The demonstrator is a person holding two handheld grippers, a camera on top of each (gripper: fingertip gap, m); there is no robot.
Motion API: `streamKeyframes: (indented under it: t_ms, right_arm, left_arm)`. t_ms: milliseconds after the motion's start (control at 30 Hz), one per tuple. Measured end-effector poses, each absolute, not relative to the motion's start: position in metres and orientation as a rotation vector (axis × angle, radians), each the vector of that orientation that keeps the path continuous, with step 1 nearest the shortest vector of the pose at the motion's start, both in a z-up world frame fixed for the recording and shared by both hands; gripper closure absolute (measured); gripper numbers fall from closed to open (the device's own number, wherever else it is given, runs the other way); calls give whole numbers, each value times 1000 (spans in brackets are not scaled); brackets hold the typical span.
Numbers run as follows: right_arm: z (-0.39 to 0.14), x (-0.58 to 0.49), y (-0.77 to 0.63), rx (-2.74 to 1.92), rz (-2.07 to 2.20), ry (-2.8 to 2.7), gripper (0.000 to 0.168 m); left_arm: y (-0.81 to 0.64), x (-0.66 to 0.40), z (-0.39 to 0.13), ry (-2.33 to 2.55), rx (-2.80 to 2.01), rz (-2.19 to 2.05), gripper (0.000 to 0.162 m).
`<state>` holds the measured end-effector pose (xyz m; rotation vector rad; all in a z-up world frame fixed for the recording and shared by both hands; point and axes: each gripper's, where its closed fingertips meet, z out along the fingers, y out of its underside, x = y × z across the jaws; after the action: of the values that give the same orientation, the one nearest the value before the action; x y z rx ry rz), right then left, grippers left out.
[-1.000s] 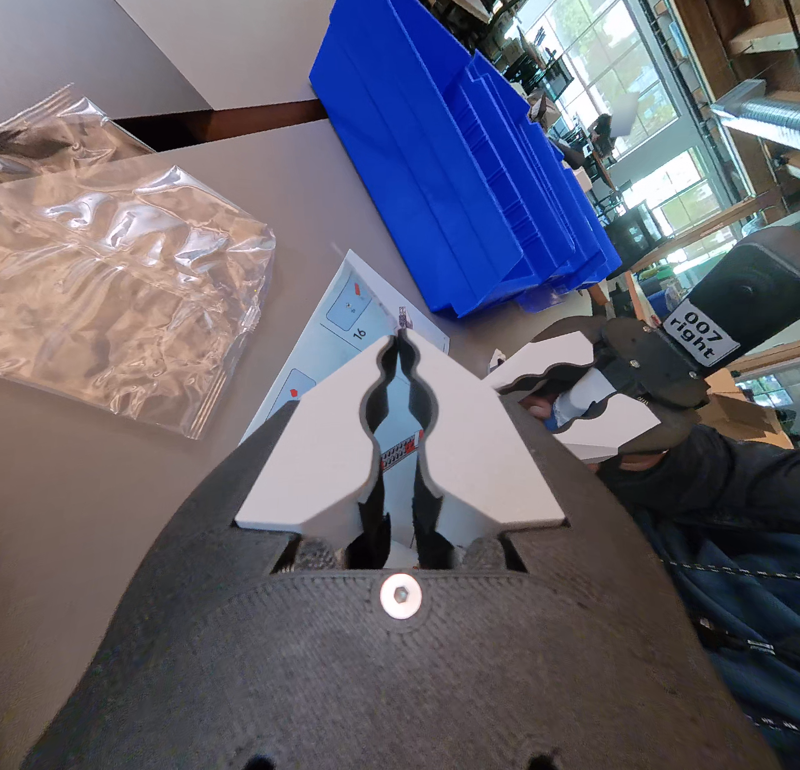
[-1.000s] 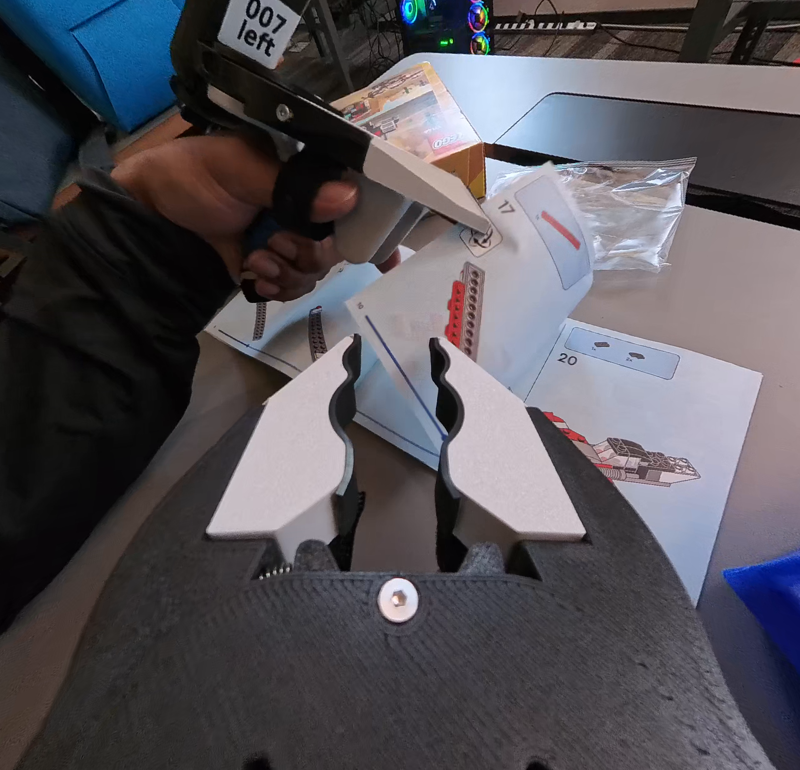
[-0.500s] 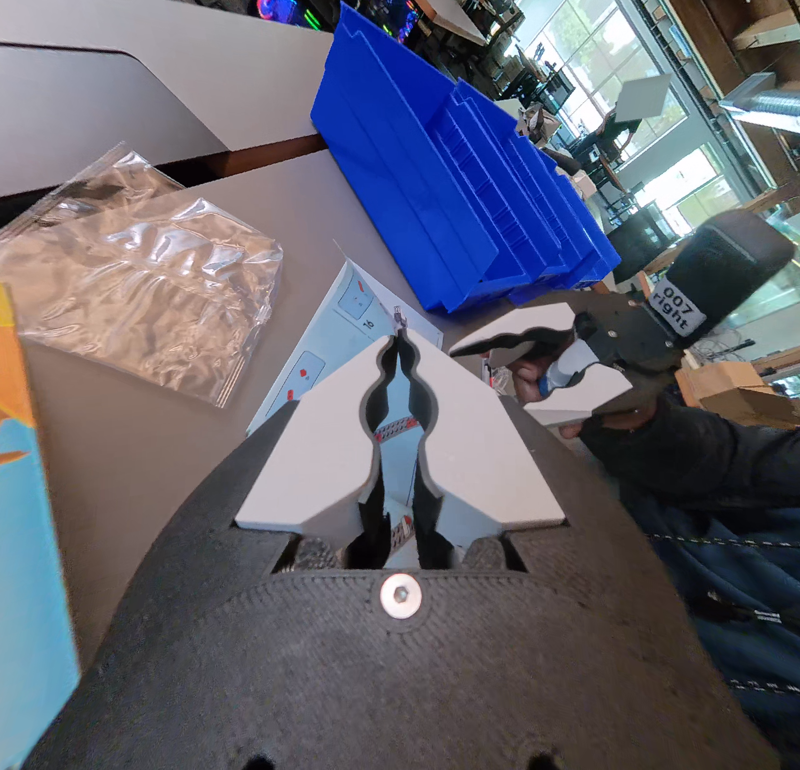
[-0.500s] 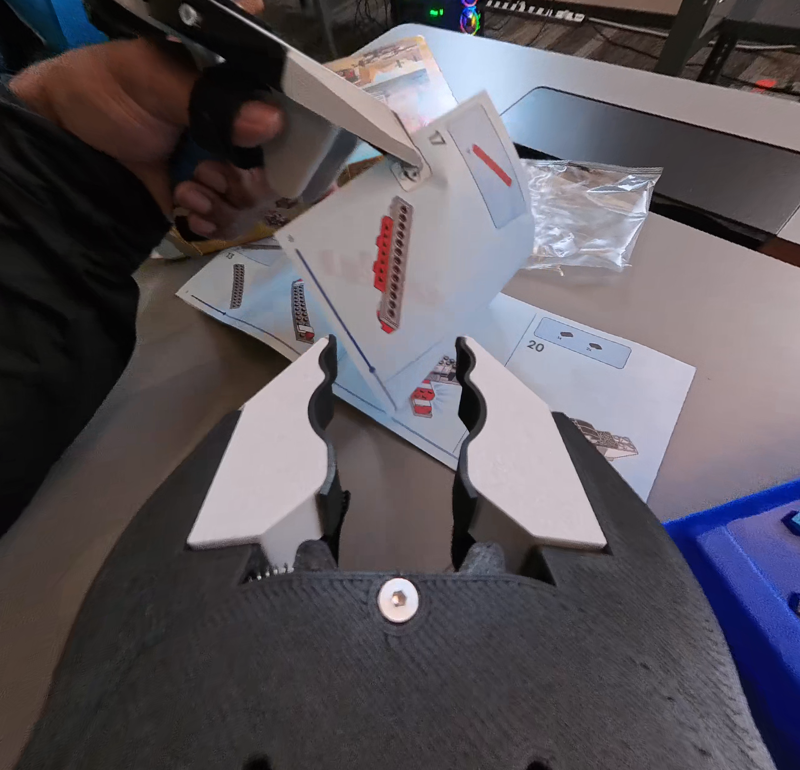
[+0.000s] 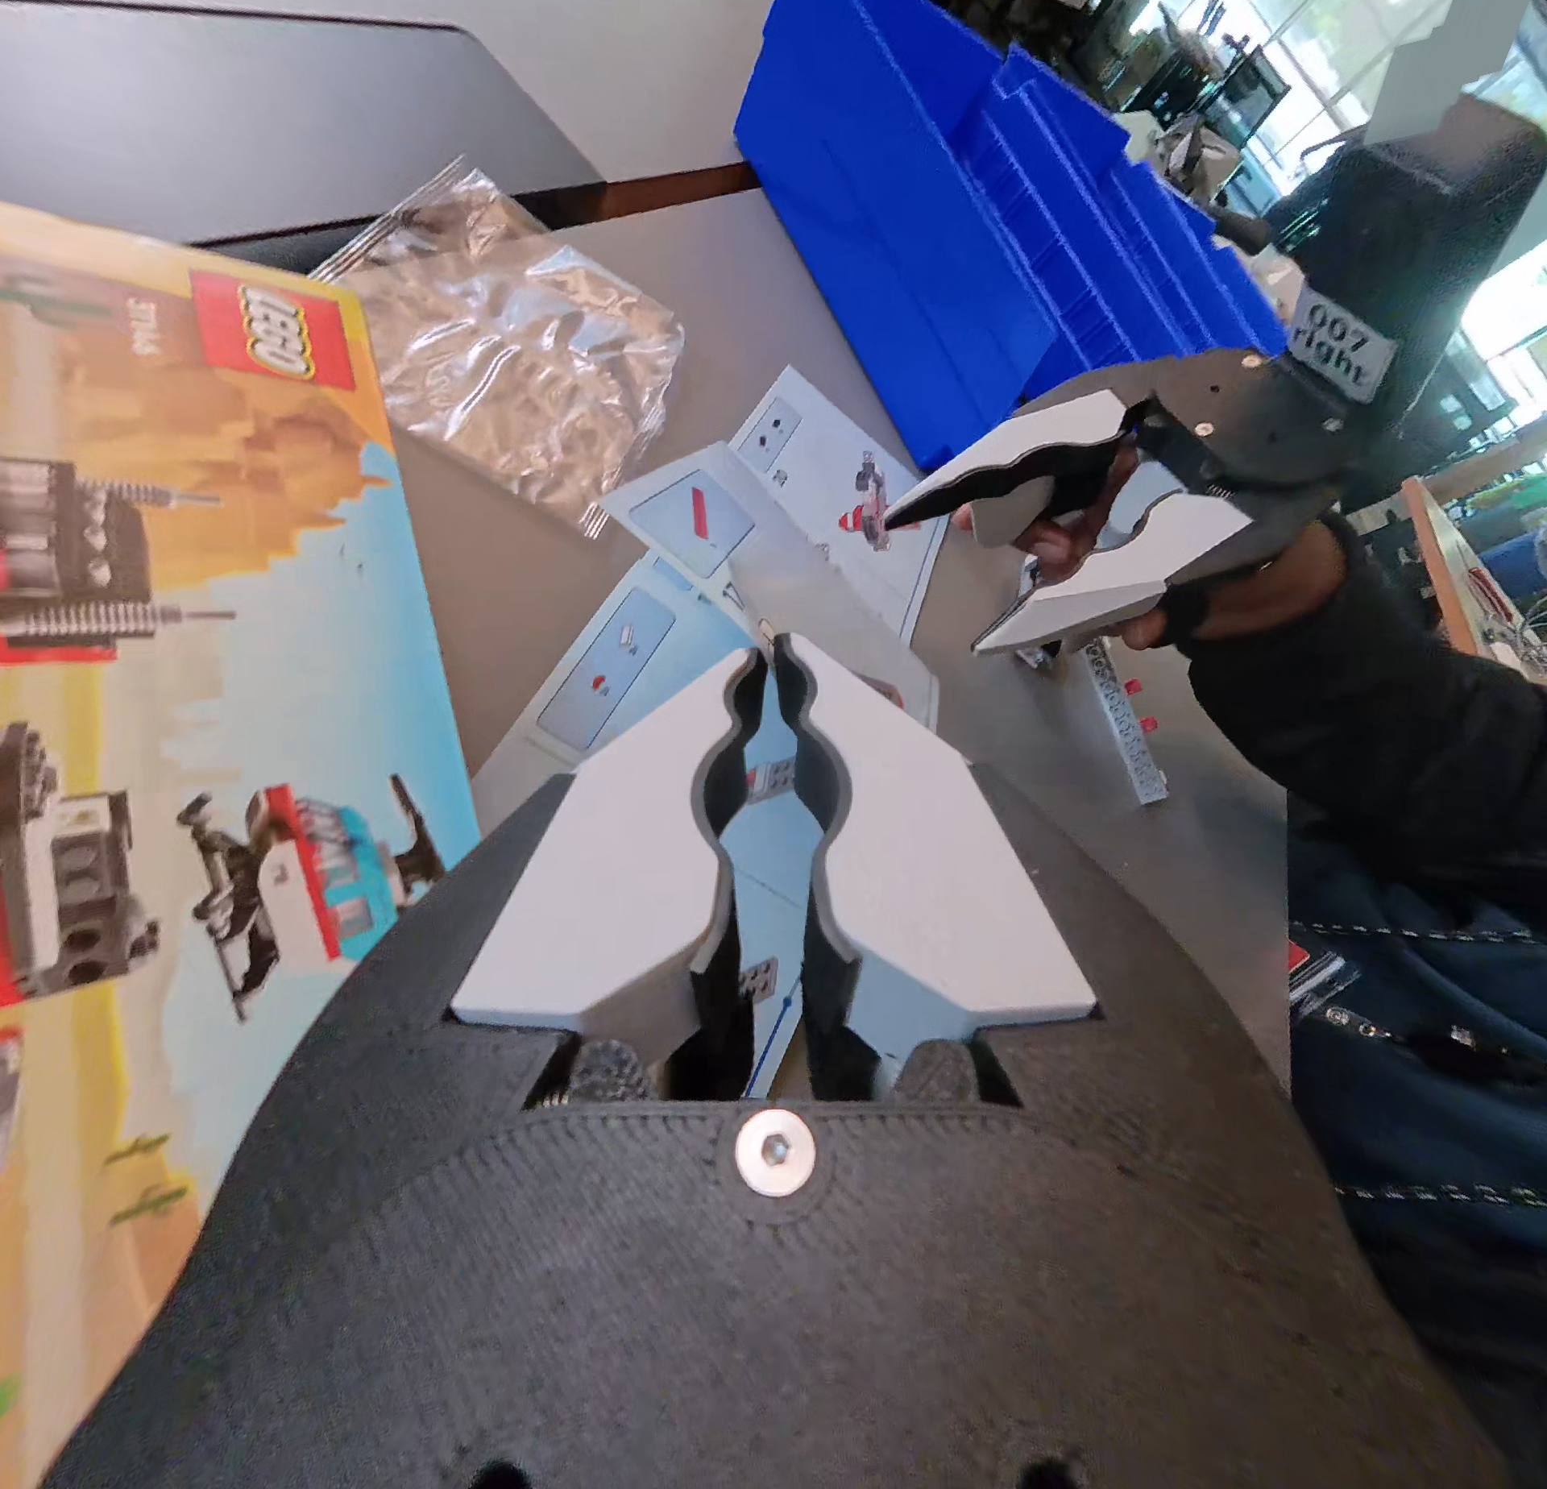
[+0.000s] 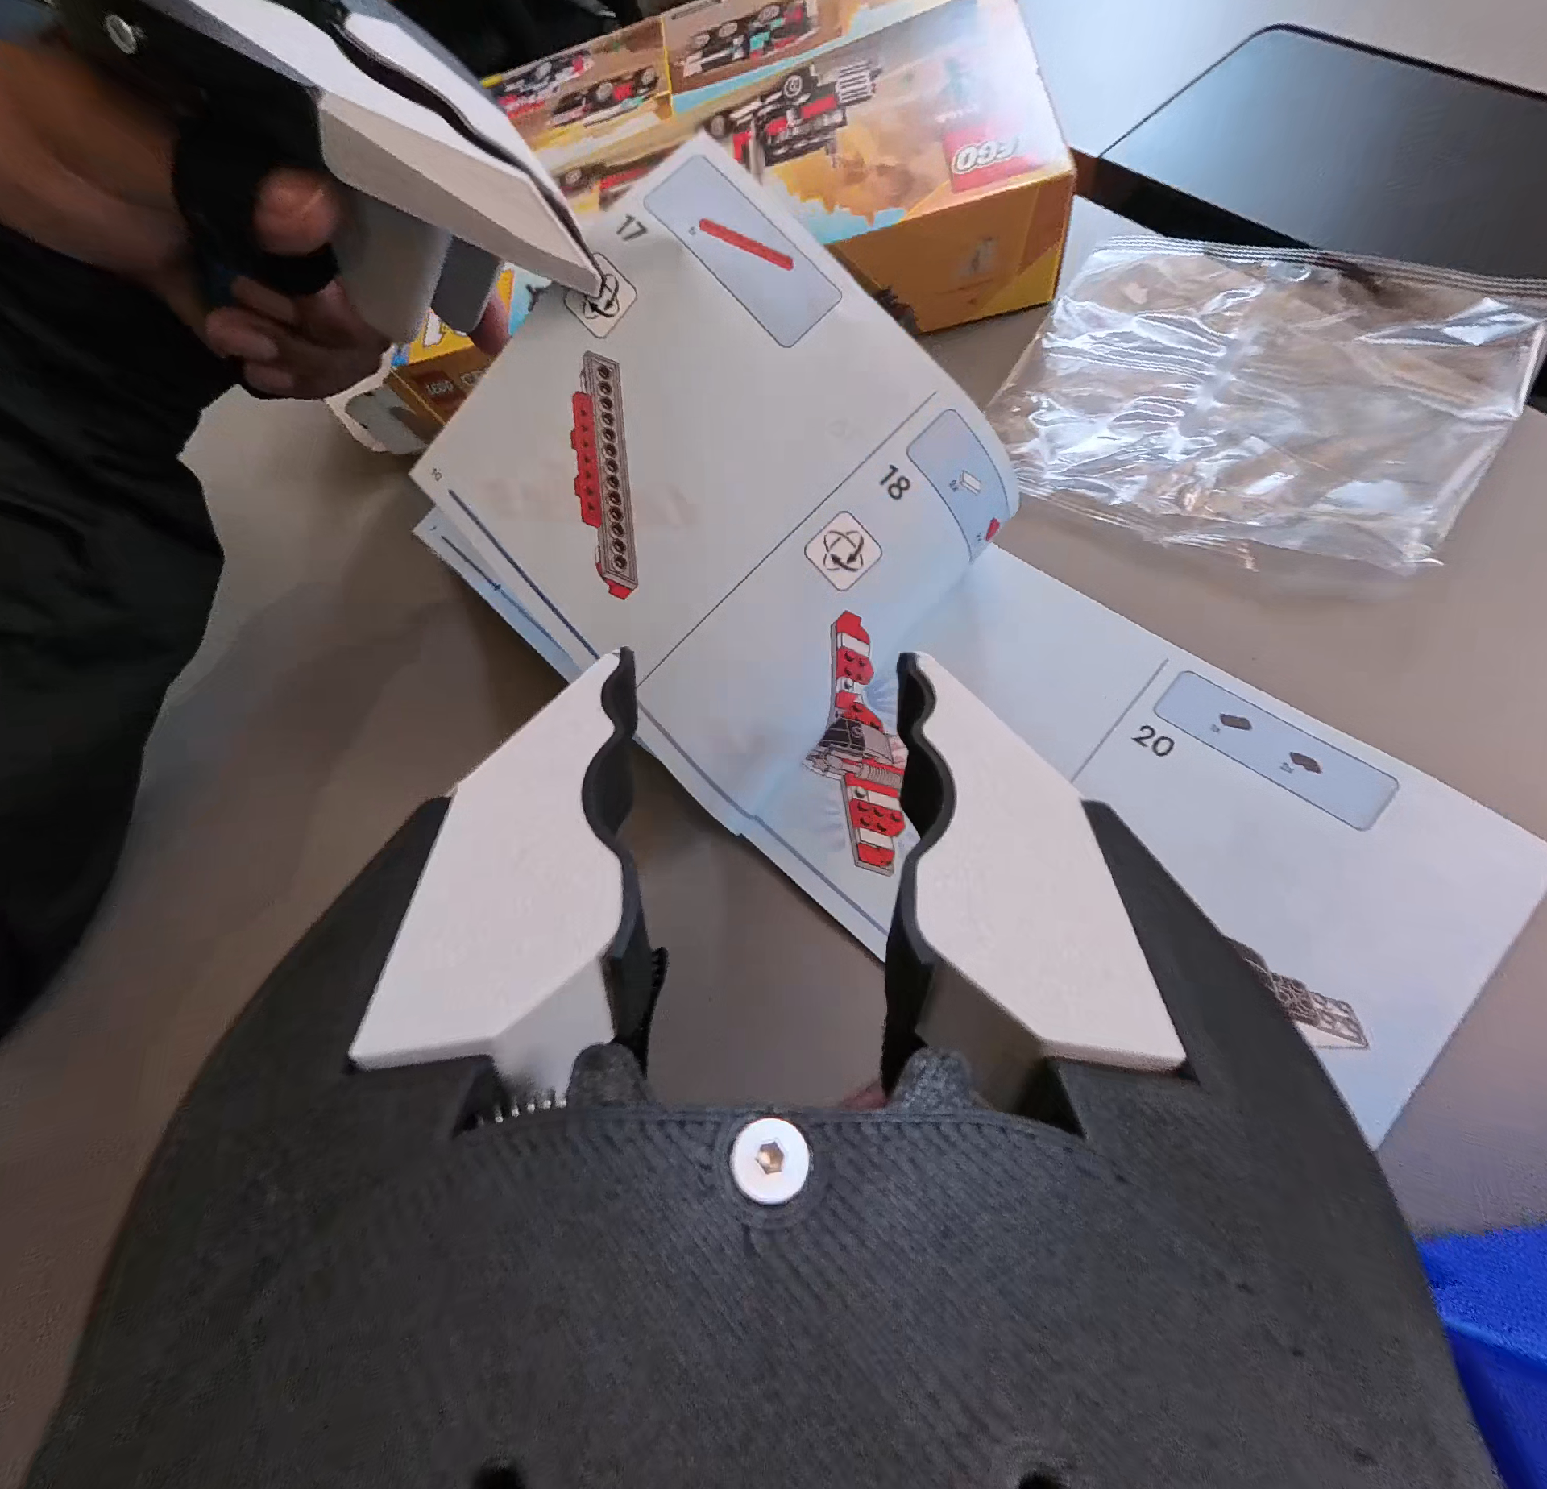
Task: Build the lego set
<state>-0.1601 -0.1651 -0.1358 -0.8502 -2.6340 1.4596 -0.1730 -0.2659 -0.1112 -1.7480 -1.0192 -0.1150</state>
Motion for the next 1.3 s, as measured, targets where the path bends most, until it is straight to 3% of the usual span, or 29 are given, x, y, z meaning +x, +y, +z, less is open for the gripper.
streamKeyframes:
  t_ms: [400, 1300]
  right_arm:
    - [-148, -156, -180, -804, 1358, -2716, 106]
    - [-139, -126, -162, -776, 1404, -2626, 106]
  left_arm:
    - [-299, -152, -123, -1072, -1807, -67, 135]
    - [-333, -161, -103, -1046, -1620, 17, 135]
